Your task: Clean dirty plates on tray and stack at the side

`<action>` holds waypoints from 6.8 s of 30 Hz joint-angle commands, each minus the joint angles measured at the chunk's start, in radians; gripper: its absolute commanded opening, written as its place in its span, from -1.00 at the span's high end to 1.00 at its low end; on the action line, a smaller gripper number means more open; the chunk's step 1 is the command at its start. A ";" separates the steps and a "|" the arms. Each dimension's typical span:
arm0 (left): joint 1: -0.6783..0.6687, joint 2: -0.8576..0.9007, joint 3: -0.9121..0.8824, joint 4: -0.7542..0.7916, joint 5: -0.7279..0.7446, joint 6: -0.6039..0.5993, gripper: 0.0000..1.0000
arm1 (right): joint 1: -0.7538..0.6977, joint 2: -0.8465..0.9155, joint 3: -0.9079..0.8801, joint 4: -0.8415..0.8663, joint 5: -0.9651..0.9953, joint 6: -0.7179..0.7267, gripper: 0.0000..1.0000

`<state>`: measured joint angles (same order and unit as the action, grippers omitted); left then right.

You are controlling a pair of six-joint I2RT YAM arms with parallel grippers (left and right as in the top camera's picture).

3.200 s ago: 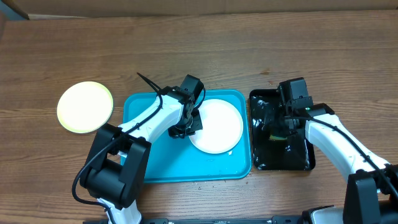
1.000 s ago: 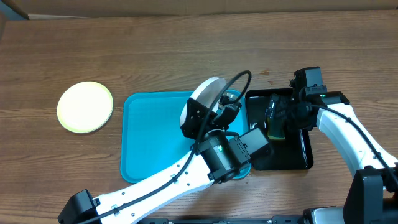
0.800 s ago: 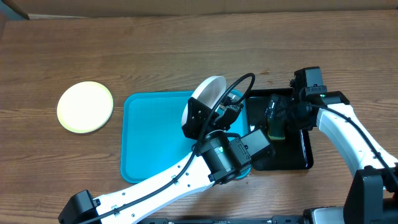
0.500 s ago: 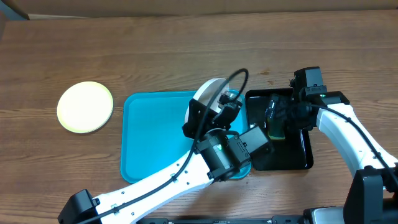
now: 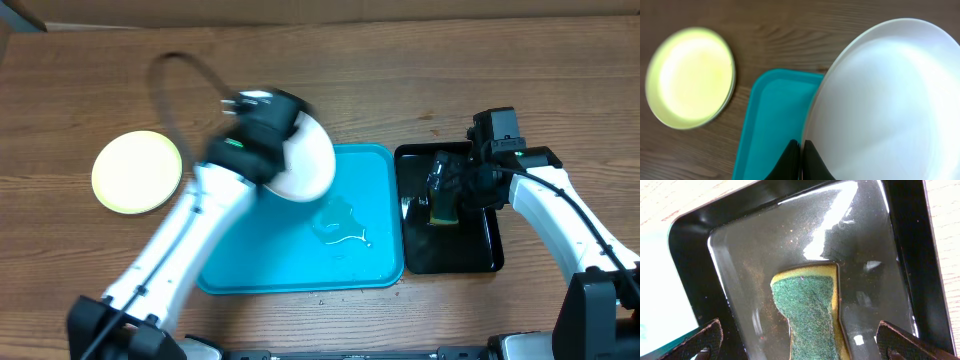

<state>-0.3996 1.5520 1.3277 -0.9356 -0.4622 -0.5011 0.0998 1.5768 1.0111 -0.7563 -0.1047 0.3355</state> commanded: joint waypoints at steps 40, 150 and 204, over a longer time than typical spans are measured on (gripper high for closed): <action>1.048 0.185 0.126 0.064 1.006 0.200 -1.00 | -0.001 -0.021 0.021 0.002 0.007 -0.003 -1.00; 0.844 0.187 0.179 0.020 0.763 0.232 -1.00 | -0.011 -1.574 -1.003 0.682 -0.017 -0.411 -1.00; 0.576 -0.252 0.179 0.020 0.757 0.232 -0.99 | -0.011 -1.574 -1.003 0.682 -0.016 -0.411 -1.00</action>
<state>0.2535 1.4220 1.4887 -0.9157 0.2951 -0.2840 0.0929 0.0128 0.0181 -0.0795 -0.1238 -0.0719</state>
